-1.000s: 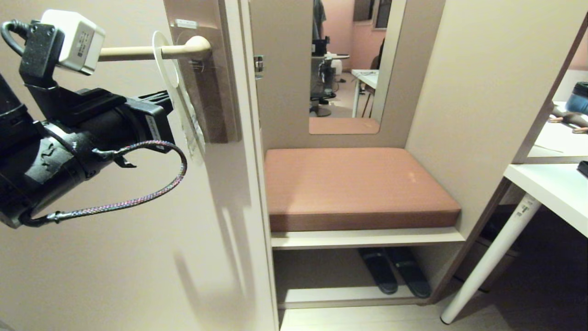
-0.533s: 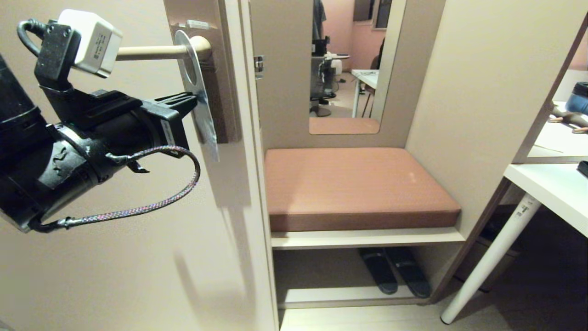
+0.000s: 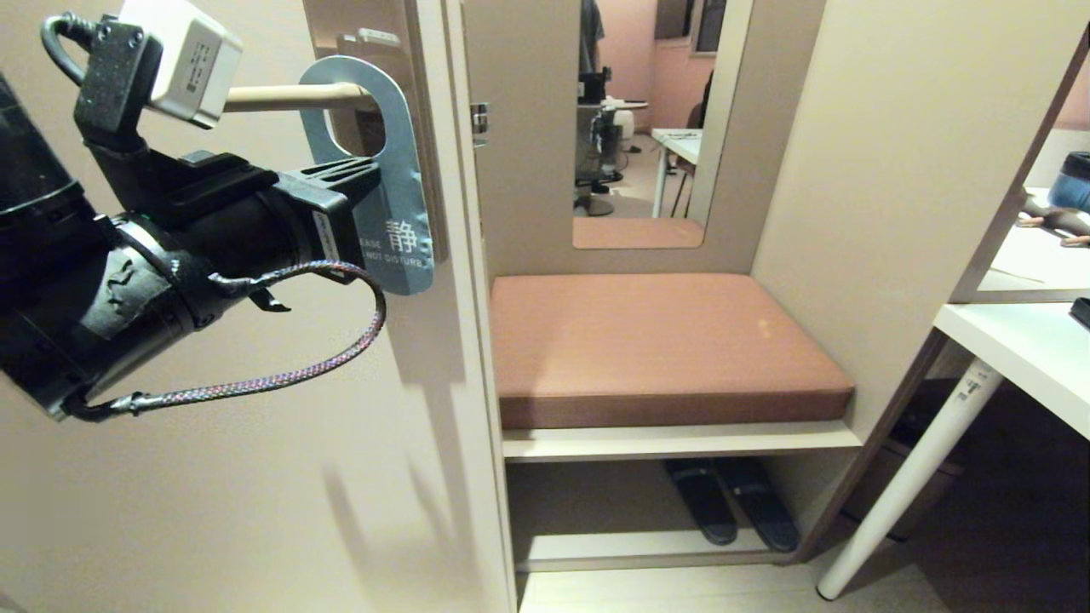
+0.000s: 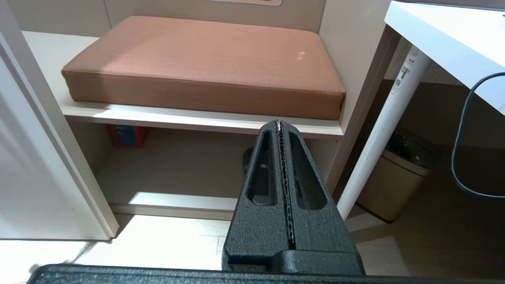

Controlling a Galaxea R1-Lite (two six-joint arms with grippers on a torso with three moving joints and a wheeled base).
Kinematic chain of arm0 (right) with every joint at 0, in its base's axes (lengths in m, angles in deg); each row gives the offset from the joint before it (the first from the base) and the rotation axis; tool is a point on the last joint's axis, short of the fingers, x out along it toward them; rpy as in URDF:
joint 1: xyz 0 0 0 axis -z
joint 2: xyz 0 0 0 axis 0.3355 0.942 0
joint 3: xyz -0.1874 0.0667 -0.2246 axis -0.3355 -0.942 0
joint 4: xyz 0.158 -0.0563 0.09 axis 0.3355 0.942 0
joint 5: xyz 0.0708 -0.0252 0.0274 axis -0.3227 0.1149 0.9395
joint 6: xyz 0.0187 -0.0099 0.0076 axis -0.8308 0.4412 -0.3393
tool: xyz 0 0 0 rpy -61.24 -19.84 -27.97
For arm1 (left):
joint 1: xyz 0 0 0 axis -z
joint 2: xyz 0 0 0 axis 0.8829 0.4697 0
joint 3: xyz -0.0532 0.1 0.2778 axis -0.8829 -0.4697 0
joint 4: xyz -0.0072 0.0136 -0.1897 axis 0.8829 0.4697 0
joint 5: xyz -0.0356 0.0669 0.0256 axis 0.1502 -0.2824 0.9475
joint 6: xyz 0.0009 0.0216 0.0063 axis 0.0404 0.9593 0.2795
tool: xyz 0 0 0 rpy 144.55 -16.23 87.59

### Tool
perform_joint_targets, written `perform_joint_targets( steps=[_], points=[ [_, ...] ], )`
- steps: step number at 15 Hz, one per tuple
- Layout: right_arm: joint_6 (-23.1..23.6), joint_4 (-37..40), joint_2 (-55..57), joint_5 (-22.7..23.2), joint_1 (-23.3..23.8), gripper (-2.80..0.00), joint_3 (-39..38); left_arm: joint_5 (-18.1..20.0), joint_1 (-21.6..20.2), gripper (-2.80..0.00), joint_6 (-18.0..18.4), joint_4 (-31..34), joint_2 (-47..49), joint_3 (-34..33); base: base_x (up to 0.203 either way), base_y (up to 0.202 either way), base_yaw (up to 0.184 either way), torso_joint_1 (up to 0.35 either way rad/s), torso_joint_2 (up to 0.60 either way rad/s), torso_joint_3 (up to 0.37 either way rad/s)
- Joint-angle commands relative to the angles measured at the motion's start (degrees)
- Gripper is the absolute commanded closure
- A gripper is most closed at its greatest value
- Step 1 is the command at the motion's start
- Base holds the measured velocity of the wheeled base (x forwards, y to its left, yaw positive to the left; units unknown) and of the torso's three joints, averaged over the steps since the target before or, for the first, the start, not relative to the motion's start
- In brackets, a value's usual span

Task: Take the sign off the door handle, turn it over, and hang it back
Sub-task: Hang the sign back with the other side facing out

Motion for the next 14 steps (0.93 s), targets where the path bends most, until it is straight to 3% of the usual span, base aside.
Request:
perform_joint_targets(
  steps=[1, 14],
  points=[
    [0.0, 0.0, 0.1, 0.0, 0.0, 0.00, 0.0, -0.1, 0.1, 0.00, 0.0, -0.3, 0.8, 0.0, 0.000, 0.000, 0.000, 0.000, 0.00, 0.000],
    [0.0, 0.0, 0.1, 0.0, 0.0, 0.00, 0.0, -0.2, 0.0, 0.00, -0.7, -0.9, 3.4, 0.6, 0.000, 0.000, 0.000, 0.000, 0.00, 0.000]
  ],
)
